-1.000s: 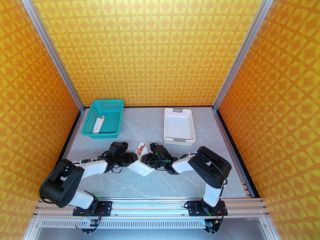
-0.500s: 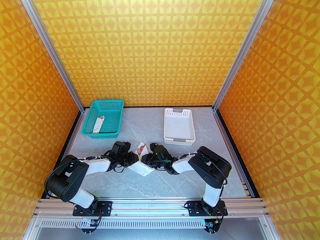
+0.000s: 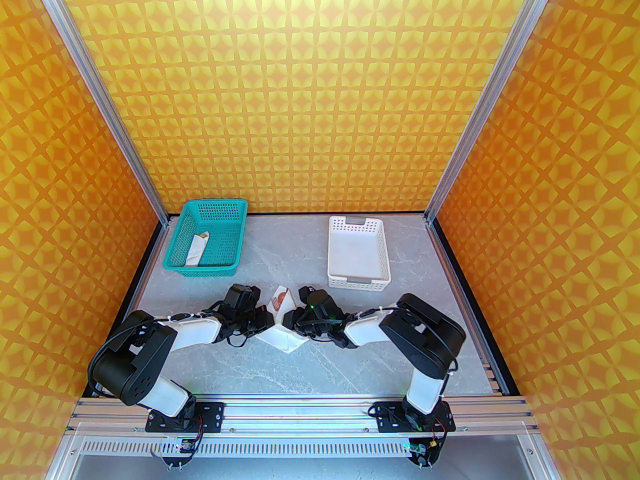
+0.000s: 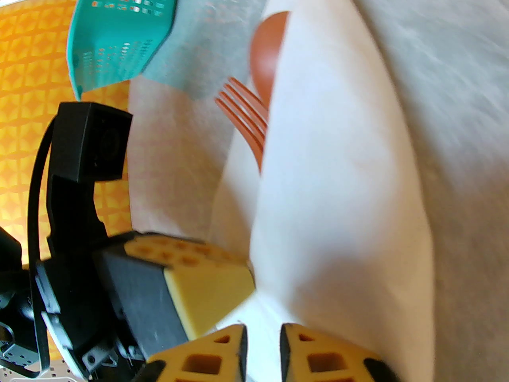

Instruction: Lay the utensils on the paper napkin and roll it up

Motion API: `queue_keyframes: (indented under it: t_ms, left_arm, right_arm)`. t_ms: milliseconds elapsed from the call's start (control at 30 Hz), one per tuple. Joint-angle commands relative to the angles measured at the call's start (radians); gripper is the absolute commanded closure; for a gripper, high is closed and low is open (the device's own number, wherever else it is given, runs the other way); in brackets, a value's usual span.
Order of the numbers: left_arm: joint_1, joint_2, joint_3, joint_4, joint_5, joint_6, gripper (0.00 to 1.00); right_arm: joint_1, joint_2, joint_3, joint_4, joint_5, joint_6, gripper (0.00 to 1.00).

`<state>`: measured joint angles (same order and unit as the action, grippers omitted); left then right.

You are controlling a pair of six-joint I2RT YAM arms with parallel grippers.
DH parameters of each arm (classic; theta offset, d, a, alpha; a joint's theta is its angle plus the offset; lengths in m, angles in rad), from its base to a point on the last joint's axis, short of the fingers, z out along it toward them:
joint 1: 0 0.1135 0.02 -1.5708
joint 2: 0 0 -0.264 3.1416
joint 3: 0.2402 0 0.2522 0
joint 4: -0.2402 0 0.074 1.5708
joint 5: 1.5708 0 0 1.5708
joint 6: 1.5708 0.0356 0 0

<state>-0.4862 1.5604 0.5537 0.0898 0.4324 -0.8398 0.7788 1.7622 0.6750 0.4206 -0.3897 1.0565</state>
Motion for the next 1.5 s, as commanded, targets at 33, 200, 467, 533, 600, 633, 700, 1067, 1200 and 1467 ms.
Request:
queue_keyframes:
  t_ms: [33, 200, 467, 533, 600, 633, 700, 1067, 1200, 1467]
  left_arm:
    - [0.0, -0.008, 0.011, -0.052, -0.043, 0.036, 0.99]
    - [-0.001, -0.001, 0.013, -0.057, -0.044, 0.048, 0.99]
    - [-0.001, 0.001, 0.003, -0.055, -0.059, 0.049, 1.0]
    - [0.0, 0.001, 0.003, -0.057, -0.061, 0.051, 1.0]
    - [0.0, 0.001, 0.006, -0.06, -0.062, 0.052, 1.0]
    - [0.0, 0.002, 0.006, -0.062, -0.063, 0.054, 1.0]
    - [0.0, 0.001, 0.008, -0.063, -0.064, 0.054, 1.0]
    - [-0.001, 0.003, 0.007, -0.074, -0.073, 0.058, 1.0]
    - [0.0, 0.001, 0.007, -0.078, -0.076, 0.061, 1.0]
    - [-0.001, -0.002, 0.004, -0.082, -0.083, 0.064, 1.0]
  right_arm:
    - [-0.015, -0.133, 0.02, -0.261, 0.035, -0.138, 0.86]
    - [-0.047, -0.264, 0.014, -0.488, 0.035, -0.276, 0.93]
    - [-0.058, -0.303, -0.039, -0.457, -0.1, -0.297, 0.98]
    - [-0.055, -0.288, -0.049, -0.421, -0.112, -0.279, 0.98]
    - [-0.05, -0.266, -0.051, -0.388, -0.125, -0.261, 0.98]
    - [-0.047, -0.257, -0.051, -0.377, -0.131, -0.256, 0.98]
    - [-0.04, -0.239, -0.048, -0.365, -0.132, -0.251, 0.98]
    - [-0.024, -0.187, -0.046, -0.361, -0.109, -0.252, 0.99]
    - [-0.021, -0.173, -0.056, -0.368, -0.101, -0.259, 0.98]
    - [-0.019, -0.15, -0.071, -0.381, -0.075, -0.265, 0.98]
